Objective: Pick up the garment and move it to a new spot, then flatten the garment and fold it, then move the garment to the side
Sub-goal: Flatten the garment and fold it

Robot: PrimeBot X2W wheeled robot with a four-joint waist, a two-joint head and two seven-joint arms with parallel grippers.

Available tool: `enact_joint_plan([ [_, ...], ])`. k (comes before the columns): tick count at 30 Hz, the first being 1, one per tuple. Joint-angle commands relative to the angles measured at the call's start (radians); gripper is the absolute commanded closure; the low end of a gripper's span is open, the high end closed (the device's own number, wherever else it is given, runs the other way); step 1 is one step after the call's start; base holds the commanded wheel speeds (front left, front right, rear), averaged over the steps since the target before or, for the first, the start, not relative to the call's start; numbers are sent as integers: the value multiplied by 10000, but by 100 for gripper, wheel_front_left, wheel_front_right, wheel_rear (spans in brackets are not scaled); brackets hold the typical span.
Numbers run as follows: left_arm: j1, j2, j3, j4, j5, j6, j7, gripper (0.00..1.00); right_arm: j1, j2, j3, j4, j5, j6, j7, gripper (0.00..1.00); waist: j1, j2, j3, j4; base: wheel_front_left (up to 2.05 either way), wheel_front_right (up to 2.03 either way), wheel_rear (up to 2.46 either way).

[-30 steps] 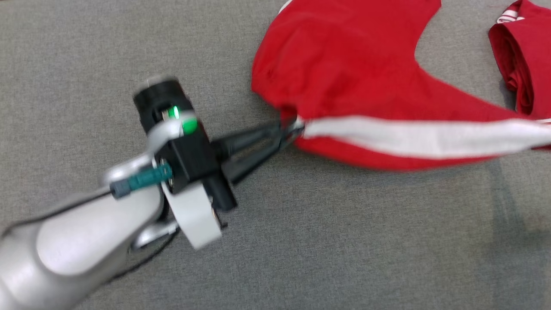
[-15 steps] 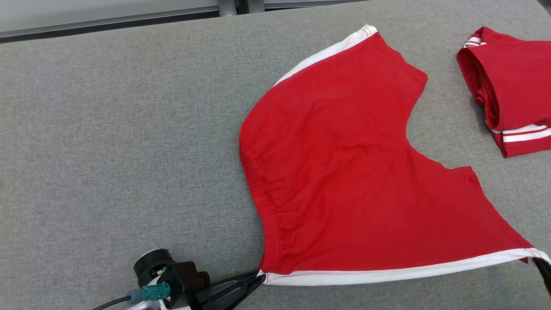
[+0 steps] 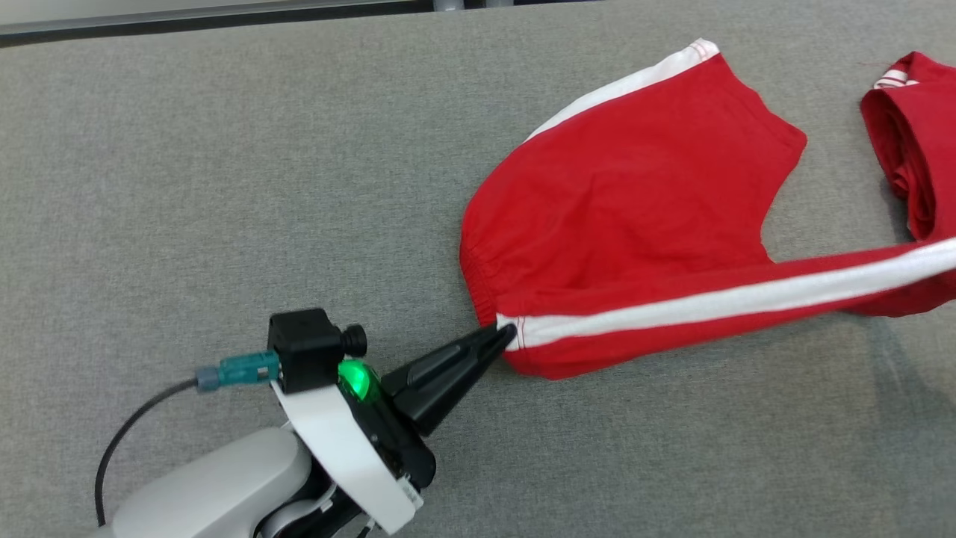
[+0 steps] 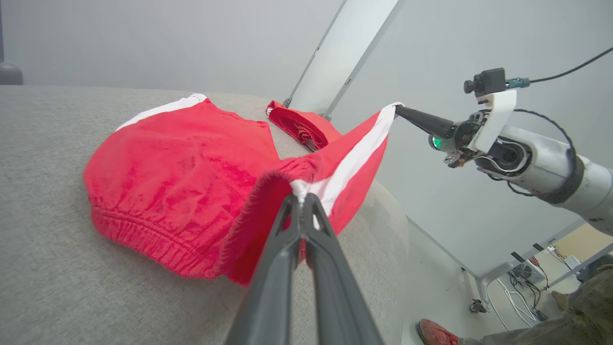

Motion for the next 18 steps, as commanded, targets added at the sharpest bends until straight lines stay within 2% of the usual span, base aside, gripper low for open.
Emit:
enact_joint_plan([
  [1, -213, -77, 80, 143, -395, 5, -34, 100, -440, -82, 61, 116, 94, -4, 320, 100, 0, 0, 164, 214, 0, 0, 0],
  [10, -1647, -787, 131, 1136, -2889, 5, 138, 100, -4545, -291, 1276, 1888, -94, -6, 2985, 100, 0, 0, 923, 1070, 0, 0, 0],
  [18, -2588, -1453, 29, 2195, -3710, 5, 566, 100, -7692, -430, 3161, 2964, -1228, -4, 4222, 100, 0, 0, 1567, 1573, 0, 0, 0],
])
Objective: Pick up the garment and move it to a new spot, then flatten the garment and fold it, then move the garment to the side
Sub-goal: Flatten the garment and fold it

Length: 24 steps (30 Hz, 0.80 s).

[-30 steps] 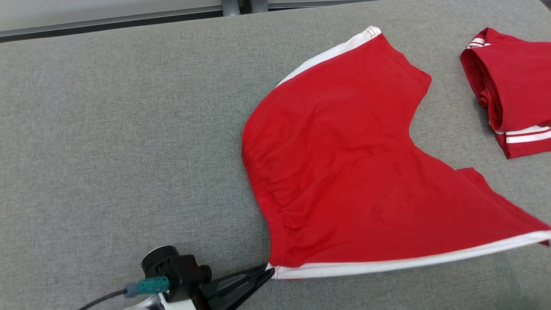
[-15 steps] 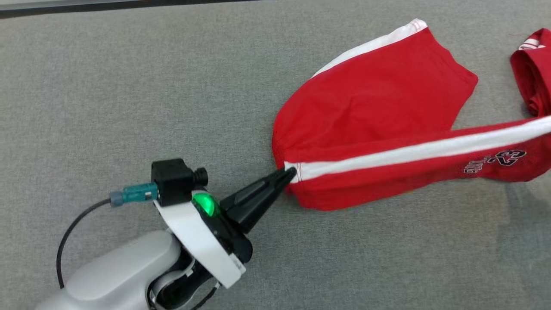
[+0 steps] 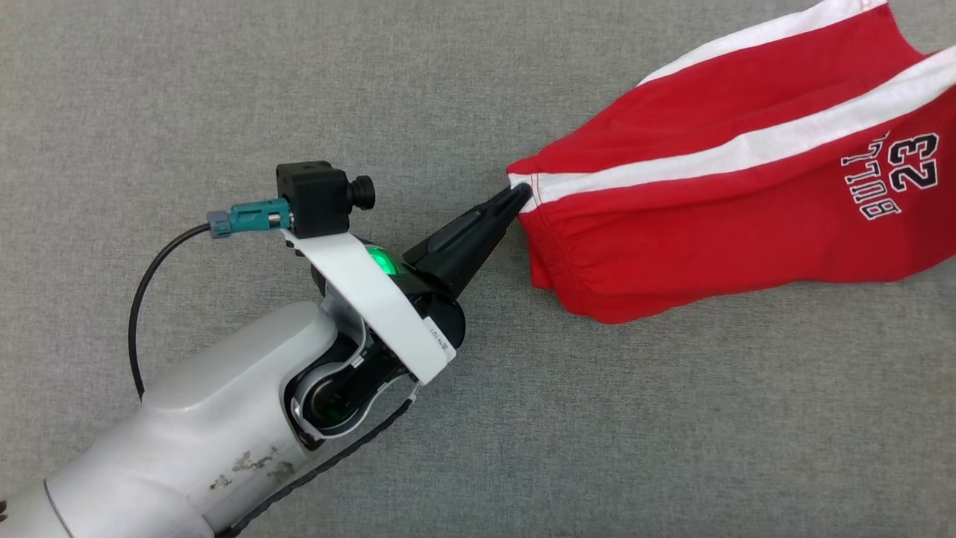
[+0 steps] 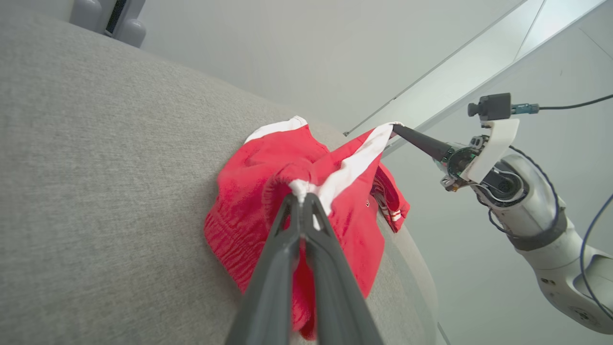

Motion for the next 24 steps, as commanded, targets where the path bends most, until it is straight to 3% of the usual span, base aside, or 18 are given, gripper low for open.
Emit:
enact_joint_plan([
  [1, -216, -34, 17, 138, -75, 5, 20, 100, -410, -24, 224, 152, -137, -4, 119, 100, 0, 0, 241, 182, 0, 0, 0],
  [11, -639, -549, 323, 955, -592, 5, -56, 100, -2732, 19, 1688, 1414, -425, -4, 292, 100, 0, 0, 732, 491, 0, 0, 0],
  [21, -793, -677, 281, 1372, -465, 5, -154, 100, -3879, 183, 2902, 2426, -340, -4, -503, 100, 0, 0, 969, 593, 0, 0, 0],
  [22, -784, -686, 315, 1422, -460, 5, -186, 96, -3949, 196, 3009, 2505, -329, -4, -605, 86, 0, 0, 981, 593, 0, 0, 0],
  [23, -786, -691, 327, 1457, -445, 5, -200, 65, -4041, 219, 3079, 2614, -338, -4, -773, 40, 0, 0, 992, 587, 0, 0, 0],
  [24, -792, -700, 331, 1501, -420, 5, -215, 0, -4146, 245, 3170, 2664, -419, -4, -1030, 0, 0, 0, 1000, 583, 0, 0, 0],
])
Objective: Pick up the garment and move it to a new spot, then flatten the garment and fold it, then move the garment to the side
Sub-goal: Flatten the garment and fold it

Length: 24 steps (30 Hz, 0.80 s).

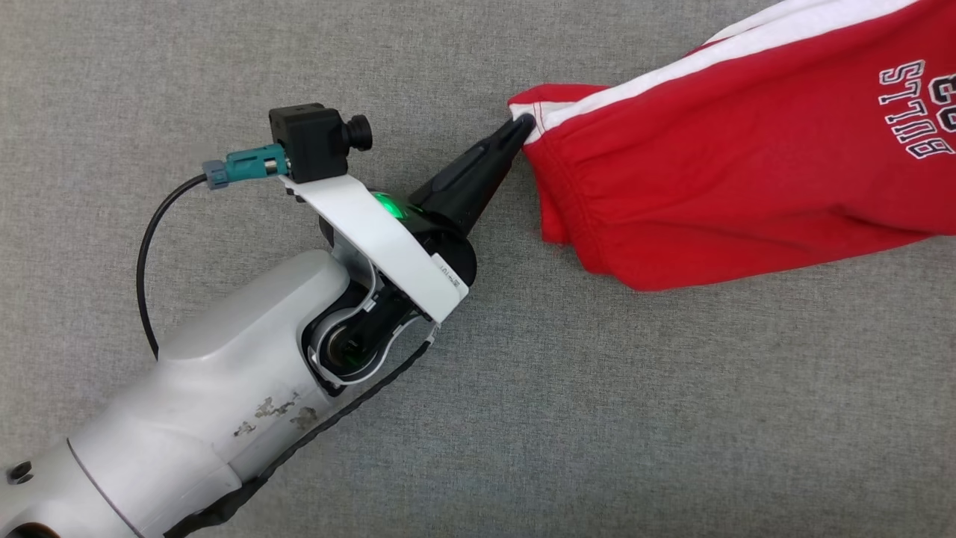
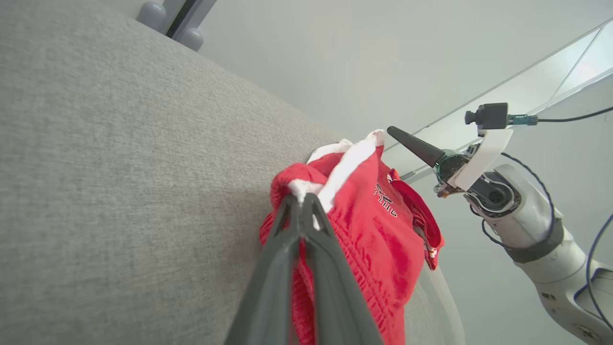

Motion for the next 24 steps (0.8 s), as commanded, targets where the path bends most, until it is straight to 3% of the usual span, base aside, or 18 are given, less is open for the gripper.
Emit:
enact_joint_plan([
  [1, -11, 113, 5, 271, 127, 6, -46, 0, -216, 25, 105, 61, -84, -6, -394, 0, 0, 0, -3, -8, 0, 0, 0],
  [7, 227, 93, 114, 789, 496, 6, -271, 0, 106, 64, 514, -53, 28, -6, -2831, 0, 0, 0, -374, -91, 0, 0, 0],
  [10, 527, 212, 561, 1307, 1461, 74, -391, 0, 824, 60, 720, -207, 310, -6, -3960, 0, 0, 0, -779, -211, 0, 0, 0],
  [14, 2012, -129, 3250, 915, 4432, 1159, -391, 0, 2194, 198, 920, -484, 800, -6, -5142, 0, 0, 0, -1395, -441, 0, 0, 0],
  [18, 4204, -797, 5663, -737, 7559, 2307, -400, 0, 3392, 538, 987, -369, 799, -6, -5823, 0, 0, 0, -1991, -655, 0, 0, 0],
  [19, 5320, -1200, 6318, -1481, 8860, 2671, -399, 0, 3900, 820, 883, -193, 777, -6, -5983, 0, 0, 0, -2269, -694, 0, 0, 0],
  [24, 7439, -2105, 6872, -2889, 11861, 3143, -400, 0, 4671, 1350, 359, 792, 732, -4, -6096, 0, 0, 0, -2810, -401, 0, 0, 0],
])
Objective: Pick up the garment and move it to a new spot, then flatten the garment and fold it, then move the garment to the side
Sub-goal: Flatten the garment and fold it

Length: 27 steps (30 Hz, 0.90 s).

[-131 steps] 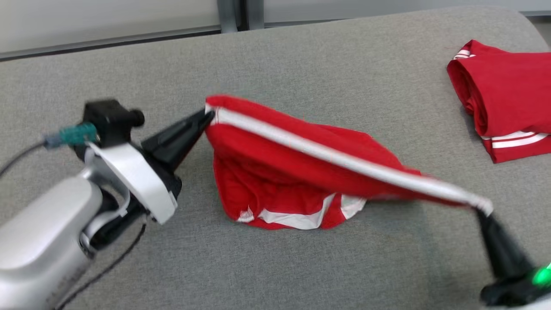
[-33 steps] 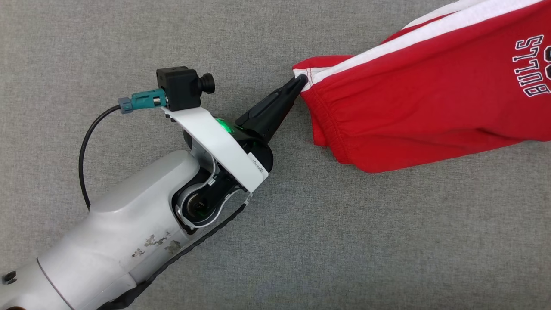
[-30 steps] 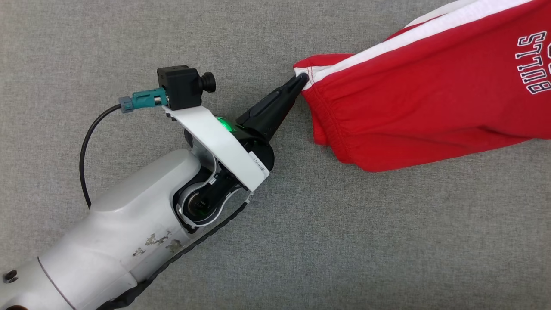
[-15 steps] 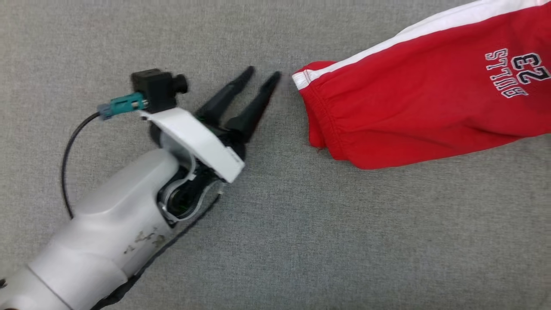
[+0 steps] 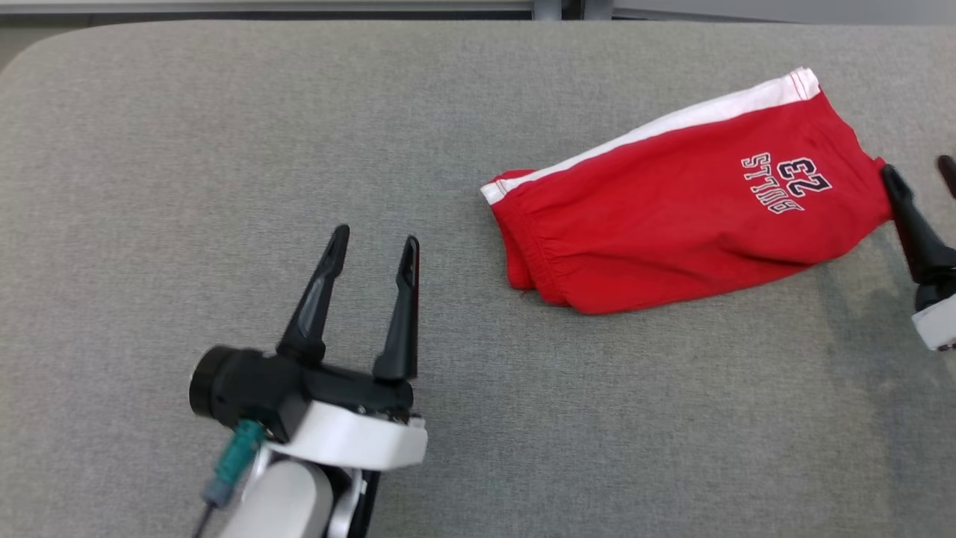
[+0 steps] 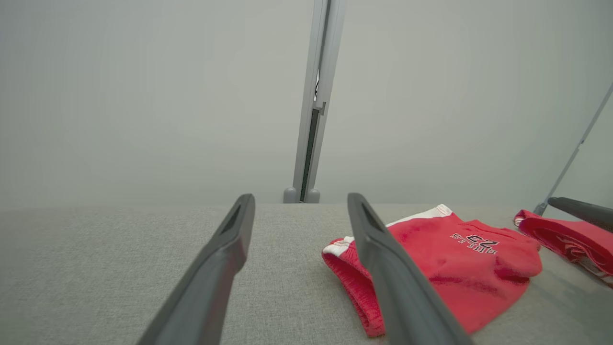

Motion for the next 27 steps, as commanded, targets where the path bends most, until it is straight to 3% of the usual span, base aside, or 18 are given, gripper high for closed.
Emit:
enact_joint_plan([
  [1, 354, -103, 10, -158, 587, 83, -9, 0, 71, 103, -171, 415, 0, -4, -63, 0, 0, -1, -206, 291, 0, 0, 0],
  [5, 733, -348, -128, -261, 1292, 15, -10, 0, -219, 138, -310, 1154, 80, -4, 380, 0, 0, -1, -212, 662, 0, 0, 0],
  [14, 746, -690, -303, -272, 1957, -364, -11, 0, -1721, 75, -544, 3439, 470, -6, 3215, 0, 0, -1, 329, 1618, 0, 0, 0],
  [20, 645, -759, -350, -186, 2025, -529, -11, 0, -2450, 82, -428, 4640, 21, -6, 4446, 0, 0, -1, 524, 1875, 0, 0, 0],
  [26, 601, -778, -406, -69, 2078, -610, -12, 0, -2636, 399, -251, 5088, -82, -6, 5147, 0, 0, -1, 601, 1908, 0, 0, 0],
  [27, 581, -777, -416, -57, 2078, -586, -12, 0, -2644, 457, -194, 5114, -115, -6, 5262, 33, 0, -1, 604, 1897, 0, 0, 0],
])
